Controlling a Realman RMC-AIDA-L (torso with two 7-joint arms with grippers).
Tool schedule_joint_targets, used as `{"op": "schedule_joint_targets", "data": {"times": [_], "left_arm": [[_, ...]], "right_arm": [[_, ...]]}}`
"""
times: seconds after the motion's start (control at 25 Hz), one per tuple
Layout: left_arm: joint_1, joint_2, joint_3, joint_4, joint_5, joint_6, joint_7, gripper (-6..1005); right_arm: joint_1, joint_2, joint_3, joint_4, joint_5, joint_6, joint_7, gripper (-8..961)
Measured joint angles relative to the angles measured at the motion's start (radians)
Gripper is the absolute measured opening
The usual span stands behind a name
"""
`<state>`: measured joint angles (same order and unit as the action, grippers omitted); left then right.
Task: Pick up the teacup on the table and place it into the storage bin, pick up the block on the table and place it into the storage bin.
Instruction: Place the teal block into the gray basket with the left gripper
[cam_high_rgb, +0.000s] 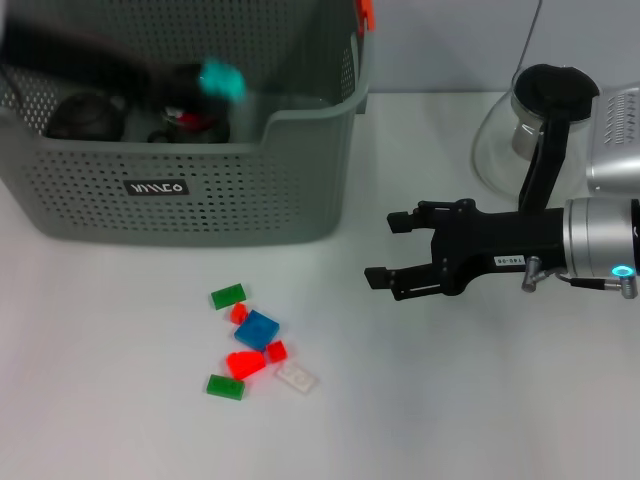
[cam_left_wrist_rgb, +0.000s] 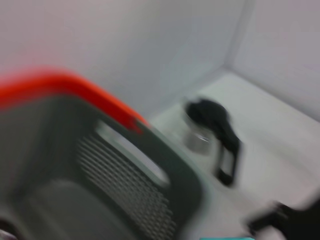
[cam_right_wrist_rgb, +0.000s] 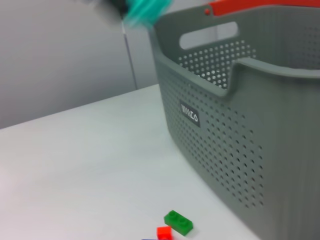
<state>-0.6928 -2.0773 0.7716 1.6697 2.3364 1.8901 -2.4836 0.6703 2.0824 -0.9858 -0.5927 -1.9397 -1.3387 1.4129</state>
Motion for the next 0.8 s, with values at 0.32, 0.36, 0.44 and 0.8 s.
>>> {"op": "schedule_joint_targets", "data": {"times": [0.32, 0.36, 0.44, 0.8], "left_arm": [[-0.158, 0.142, -0.021, -0.367, 0.165, -0.294, 0.007, 512], [-0.165, 0.146, -0.02, -0.401, 0.17, -0.324, 0.015, 517], [-0.169, 0.146, -0.015, -0.426, 0.171, -0.36, 0.028, 528], [-0.11, 0.08, -0.014, -0.126, 0.02, -0.156, 0.055, 717]], "right_arm": [[-0.002, 0.0, 0.001, 0.001, 0.001, -0.013, -0.001, 917], [-0.003, 0.001, 0.001, 0.002, 0.001, -0.012, -0.001, 917], [-0.004, 0.002, 0.001, 0.0, 0.001, -0.015, -0.001, 916], [-0.004, 0.001, 0.003, -0.001, 0.001, -0.016, 0.006, 914]]}}
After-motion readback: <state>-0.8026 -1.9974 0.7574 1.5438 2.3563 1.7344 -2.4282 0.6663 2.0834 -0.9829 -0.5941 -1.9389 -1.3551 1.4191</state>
